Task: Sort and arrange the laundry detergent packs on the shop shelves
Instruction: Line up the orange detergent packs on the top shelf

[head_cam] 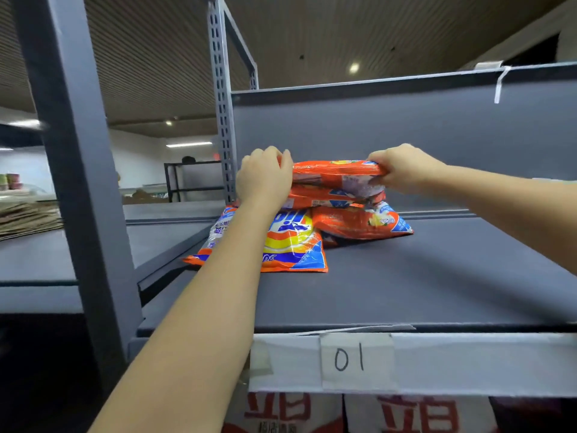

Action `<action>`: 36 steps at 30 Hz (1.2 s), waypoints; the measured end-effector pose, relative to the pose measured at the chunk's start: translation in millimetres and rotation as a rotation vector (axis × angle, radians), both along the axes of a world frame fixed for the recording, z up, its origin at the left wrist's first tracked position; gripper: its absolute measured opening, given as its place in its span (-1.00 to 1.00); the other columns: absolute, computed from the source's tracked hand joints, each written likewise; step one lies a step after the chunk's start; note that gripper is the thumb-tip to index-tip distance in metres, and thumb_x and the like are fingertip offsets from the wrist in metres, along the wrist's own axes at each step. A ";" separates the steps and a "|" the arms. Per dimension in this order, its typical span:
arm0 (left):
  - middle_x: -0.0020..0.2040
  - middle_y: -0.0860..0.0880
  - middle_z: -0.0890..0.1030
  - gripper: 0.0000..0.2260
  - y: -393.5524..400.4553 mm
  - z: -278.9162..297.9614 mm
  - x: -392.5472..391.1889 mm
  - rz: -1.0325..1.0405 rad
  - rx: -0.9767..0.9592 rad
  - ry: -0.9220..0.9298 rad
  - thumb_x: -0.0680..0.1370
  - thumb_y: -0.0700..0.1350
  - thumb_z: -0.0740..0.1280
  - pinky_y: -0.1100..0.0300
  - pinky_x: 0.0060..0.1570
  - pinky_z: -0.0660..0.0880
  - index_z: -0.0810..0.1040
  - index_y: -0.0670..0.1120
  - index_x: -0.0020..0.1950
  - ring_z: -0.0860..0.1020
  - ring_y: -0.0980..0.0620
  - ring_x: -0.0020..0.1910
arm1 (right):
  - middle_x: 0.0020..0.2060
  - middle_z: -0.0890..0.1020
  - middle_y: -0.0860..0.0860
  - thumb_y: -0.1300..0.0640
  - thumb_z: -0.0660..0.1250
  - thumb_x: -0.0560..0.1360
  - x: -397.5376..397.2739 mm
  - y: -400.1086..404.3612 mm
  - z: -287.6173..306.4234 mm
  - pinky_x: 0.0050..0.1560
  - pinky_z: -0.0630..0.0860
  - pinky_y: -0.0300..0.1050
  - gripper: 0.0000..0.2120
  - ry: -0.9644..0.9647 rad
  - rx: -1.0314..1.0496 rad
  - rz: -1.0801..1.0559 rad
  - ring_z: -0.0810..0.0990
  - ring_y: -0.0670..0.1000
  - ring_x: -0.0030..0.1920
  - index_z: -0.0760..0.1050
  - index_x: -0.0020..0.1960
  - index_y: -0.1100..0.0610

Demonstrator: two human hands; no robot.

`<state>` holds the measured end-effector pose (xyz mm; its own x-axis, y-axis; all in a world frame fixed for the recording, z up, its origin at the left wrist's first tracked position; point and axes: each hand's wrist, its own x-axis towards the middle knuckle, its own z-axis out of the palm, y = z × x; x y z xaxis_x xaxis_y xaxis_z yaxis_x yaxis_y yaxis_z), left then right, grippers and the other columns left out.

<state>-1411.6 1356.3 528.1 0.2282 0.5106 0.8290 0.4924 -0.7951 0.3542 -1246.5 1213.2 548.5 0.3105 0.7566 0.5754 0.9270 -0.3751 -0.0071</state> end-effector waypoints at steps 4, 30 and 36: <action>0.02 -0.07 0.60 -0.65 -20.1 7.5 0.3 -0.168 -0.034 -0.029 0.64 0.02 0.07 0.10 -0.06 0.40 0.58 -0.14 0.05 0.52 -0.07 0.01 | -0.08 0.62 0.11 0.23 0.30 0.50 -7.4 -42.1 -22.0 -0.15 0.35 -0.11 -0.82 0.062 0.120 -0.020 0.48 0.12 -0.10 0.52 0.10 0.14; -0.10 -0.08 0.67 -0.80 -234.4 -55.5 -43.5 -0.861 -1.064 -0.025 0.52 -0.13 0.37 0.23 -0.35 0.59 0.52 -0.17 0.10 0.66 0.12 -0.30 | 0.25 0.52 0.09 0.39 0.11 0.19 -74.4 -290.6 -180.3 0.20 0.24 -0.41 -0.33 0.199 0.536 0.139 0.42 -0.06 0.25 0.47 0.30 0.18; -0.16 0.02 0.69 -0.93 -276.2 -104.6 -76.3 -0.929 -0.980 -0.082 0.56 -0.20 0.28 0.32 -0.30 0.57 0.54 -0.09 -0.02 0.65 0.16 -0.24 | 0.24 0.53 -0.18 0.01 0.56 0.28 -77.7 -310.9 -218.9 0.21 0.49 -0.19 -0.28 1.055 0.629 0.518 0.51 -0.17 0.23 0.31 0.34 -0.16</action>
<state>-1487.9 1080.1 423.5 0.7775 0.5798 0.2435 -0.1342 -0.2254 0.9650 -1324.2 902.3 329.5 0.5799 0.6179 0.5310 0.4038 0.3480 -0.8460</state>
